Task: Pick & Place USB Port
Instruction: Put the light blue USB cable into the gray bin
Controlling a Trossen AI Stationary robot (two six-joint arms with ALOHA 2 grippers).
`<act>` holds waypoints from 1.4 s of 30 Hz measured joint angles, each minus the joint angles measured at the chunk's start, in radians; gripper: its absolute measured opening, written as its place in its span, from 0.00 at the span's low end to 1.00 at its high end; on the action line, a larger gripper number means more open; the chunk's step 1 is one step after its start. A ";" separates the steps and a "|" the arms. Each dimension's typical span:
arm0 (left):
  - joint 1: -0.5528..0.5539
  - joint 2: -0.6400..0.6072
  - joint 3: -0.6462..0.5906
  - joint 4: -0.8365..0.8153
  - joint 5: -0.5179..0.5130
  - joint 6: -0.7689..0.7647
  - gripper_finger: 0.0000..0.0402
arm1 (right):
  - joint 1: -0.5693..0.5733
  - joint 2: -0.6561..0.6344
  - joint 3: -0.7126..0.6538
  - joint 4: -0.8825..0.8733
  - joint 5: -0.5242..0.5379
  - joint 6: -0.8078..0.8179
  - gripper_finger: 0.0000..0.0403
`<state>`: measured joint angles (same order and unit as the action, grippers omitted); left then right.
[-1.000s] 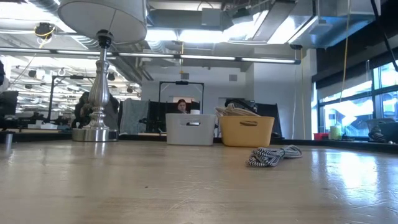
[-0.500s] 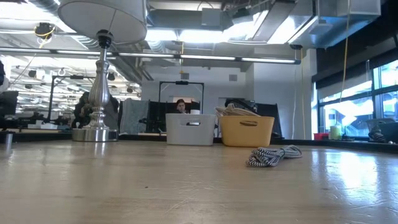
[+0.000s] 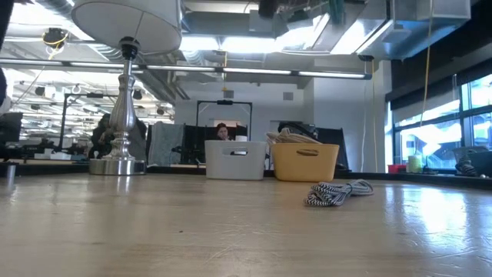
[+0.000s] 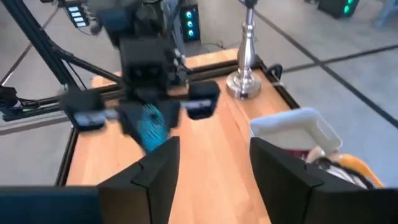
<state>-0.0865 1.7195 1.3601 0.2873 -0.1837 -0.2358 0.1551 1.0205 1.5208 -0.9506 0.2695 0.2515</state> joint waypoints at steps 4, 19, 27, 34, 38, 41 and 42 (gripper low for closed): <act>0.083 0.071 0.056 -0.179 -0.055 -0.024 0.03 | 0.000 0.004 -0.002 -0.029 0.000 0.015 0.46; 0.389 0.094 0.062 -0.527 -0.331 -0.138 0.03 | 0.000 0.034 -0.002 -0.046 -0.026 0.029 0.43; 0.441 0.131 0.058 -0.587 -0.355 -0.132 0.03 | 0.000 0.050 -0.002 -0.044 -0.026 0.029 0.43; 0.441 0.196 0.057 -0.597 -0.355 -0.158 0.03 | 0.000 0.051 -0.002 -0.044 -0.026 0.033 0.43; 0.449 0.225 0.057 -0.621 -0.361 -0.203 0.03 | 0.000 0.051 -0.002 -0.044 -0.030 0.042 0.43; 0.459 0.239 0.057 -0.643 -0.364 -0.224 0.03 | 0.000 0.051 -0.002 -0.045 -0.037 0.056 0.43; 0.462 0.239 0.056 -0.655 -0.364 -0.226 0.03 | 0.000 0.051 -0.002 -0.046 -0.037 0.056 0.43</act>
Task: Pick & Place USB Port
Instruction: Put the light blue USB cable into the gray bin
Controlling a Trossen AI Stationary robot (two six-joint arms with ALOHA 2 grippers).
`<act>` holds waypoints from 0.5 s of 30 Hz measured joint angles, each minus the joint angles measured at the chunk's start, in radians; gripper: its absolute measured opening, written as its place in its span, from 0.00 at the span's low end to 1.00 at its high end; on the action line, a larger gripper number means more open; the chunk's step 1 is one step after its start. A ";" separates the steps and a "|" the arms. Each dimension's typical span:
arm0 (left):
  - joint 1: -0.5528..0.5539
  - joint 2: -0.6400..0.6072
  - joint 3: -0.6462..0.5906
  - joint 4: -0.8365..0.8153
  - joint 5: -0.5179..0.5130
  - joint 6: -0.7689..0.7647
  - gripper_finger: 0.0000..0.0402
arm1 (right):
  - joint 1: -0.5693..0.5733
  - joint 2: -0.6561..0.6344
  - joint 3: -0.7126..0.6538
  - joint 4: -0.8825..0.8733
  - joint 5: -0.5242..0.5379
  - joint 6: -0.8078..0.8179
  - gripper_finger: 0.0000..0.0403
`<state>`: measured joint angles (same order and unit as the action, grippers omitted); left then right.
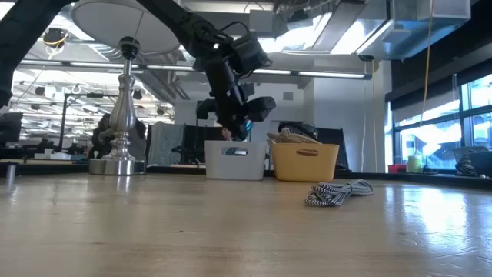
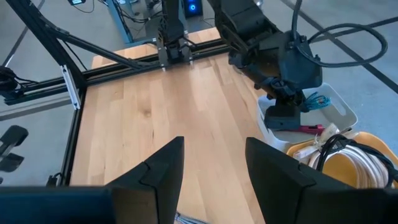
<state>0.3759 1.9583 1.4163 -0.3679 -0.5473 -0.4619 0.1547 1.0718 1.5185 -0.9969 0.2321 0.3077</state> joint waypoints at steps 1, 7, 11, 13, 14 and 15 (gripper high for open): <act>0.001 0.000 0.000 -0.002 -0.001 -0.004 0.03 | 0.000 0.000 0.000 -0.001 0.000 0.000 0.43; 0.022 -0.001 0.000 -0.027 0.007 -0.044 0.03 | 0.000 0.000 0.000 -0.003 0.000 0.001 0.43; 0.028 -0.001 0.000 -0.063 0.018 -0.061 0.03 | 0.000 0.000 0.000 -0.003 0.000 0.003 0.43; 0.028 -0.001 0.000 -0.061 0.018 -0.060 0.03 | 0.000 0.000 0.000 -0.003 0.000 0.003 0.43; 0.027 -0.001 0.000 -0.061 0.019 -0.060 0.03 | 0.000 0.000 0.000 -0.003 0.000 0.003 0.43; 0.027 -0.001 0.000 -0.062 0.022 -0.060 0.03 | 0.000 0.000 0.000 -0.003 0.000 0.003 0.43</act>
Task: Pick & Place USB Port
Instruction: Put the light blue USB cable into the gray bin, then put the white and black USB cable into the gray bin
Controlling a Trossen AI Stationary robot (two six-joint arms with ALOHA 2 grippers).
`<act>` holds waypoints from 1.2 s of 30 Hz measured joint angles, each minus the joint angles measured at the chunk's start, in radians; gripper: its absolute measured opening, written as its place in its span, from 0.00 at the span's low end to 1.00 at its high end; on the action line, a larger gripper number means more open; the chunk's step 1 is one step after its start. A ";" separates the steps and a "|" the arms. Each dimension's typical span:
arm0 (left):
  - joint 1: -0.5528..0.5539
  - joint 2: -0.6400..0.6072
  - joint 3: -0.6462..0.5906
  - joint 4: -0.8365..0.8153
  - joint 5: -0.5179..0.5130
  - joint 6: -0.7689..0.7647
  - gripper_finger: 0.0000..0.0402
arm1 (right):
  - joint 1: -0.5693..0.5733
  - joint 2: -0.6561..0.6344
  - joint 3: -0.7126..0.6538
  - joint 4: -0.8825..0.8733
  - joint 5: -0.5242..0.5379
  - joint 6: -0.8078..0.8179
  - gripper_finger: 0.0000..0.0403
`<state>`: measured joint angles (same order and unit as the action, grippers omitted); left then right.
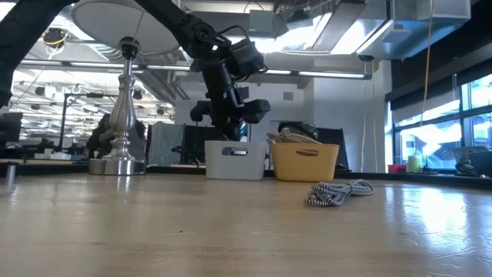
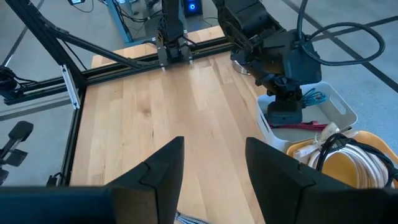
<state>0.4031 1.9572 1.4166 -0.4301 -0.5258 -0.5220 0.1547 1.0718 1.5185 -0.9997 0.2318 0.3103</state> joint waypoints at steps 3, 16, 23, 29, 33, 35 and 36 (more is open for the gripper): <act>0.005 0.003 0.000 0.001 0.017 0.000 0.03 | 0.000 0.000 0.000 0.000 0.000 0.001 0.43; 0.005 0.060 0.000 0.019 0.043 -0.015 0.09 | 0.000 0.000 0.000 0.000 -0.026 0.023 0.43; 0.004 0.059 0.000 0.054 0.054 0.009 0.24 | 0.000 0.000 0.000 0.000 -0.026 0.024 0.43; 0.003 0.058 0.000 0.068 0.053 0.011 0.34 | 0.000 0.000 0.000 0.000 -0.026 0.026 0.43; -0.005 0.041 0.019 0.095 0.071 0.055 0.38 | 0.000 0.000 0.000 -0.001 -0.026 0.023 0.43; -0.018 0.031 0.046 0.110 0.049 0.097 0.38 | 0.000 0.000 0.000 -0.003 -0.026 0.023 0.43; -0.025 0.032 0.065 0.122 0.047 0.120 0.38 | 0.000 0.000 0.000 -0.002 -0.026 0.023 0.43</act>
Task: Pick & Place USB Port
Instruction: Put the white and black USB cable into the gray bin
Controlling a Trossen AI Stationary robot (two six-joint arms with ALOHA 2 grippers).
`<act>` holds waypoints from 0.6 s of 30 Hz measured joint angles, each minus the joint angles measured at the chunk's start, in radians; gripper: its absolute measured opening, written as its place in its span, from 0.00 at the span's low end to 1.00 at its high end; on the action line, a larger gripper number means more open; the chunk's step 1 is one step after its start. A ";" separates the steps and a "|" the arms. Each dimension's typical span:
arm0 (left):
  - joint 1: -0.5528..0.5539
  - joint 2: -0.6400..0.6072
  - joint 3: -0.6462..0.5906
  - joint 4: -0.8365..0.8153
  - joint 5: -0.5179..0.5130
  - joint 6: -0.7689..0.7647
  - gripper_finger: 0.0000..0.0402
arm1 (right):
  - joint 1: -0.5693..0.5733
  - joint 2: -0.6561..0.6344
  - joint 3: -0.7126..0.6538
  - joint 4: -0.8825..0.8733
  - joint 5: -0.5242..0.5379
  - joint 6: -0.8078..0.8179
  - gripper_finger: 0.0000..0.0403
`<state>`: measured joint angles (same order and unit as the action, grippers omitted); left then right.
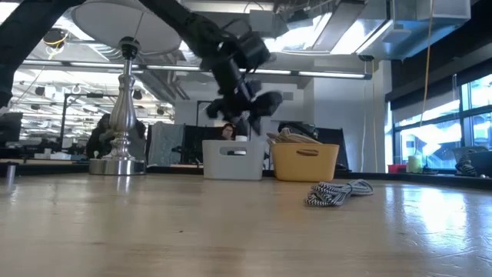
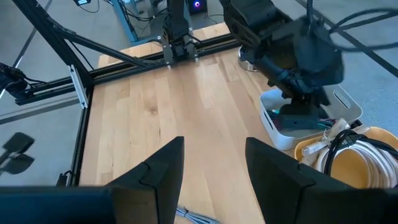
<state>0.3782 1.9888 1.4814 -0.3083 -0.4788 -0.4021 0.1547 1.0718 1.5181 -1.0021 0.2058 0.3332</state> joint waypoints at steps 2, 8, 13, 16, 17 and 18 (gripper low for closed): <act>-0.013 -0.002 0.042 -0.004 0.010 0.046 0.38 | 0.000 0.000 0.000 0.000 0.000 0.000 0.43; -0.089 -0.015 0.180 -0.019 0.099 0.148 0.35 | 0.000 0.000 0.000 -0.006 -0.001 0.001 0.43; -0.189 -0.092 0.245 -0.087 0.439 0.172 0.34 | 0.000 0.000 0.000 -0.041 -0.033 0.005 0.43; -0.272 -0.152 0.248 -0.147 0.619 0.098 0.33 | 0.000 0.000 0.000 -0.074 -0.042 0.007 0.43; -0.307 -0.167 0.248 -0.181 0.641 0.069 0.32 | 0.000 0.000 0.000 -0.080 -0.042 0.007 0.43; -0.345 -0.178 0.248 -0.208 0.645 0.046 0.32 | 0.000 0.000 0.000 -0.084 -0.042 0.004 0.43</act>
<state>0.0329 1.8105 1.7290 -0.5162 0.1661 -0.3557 0.1547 1.0714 1.5181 -1.0860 0.1639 0.3368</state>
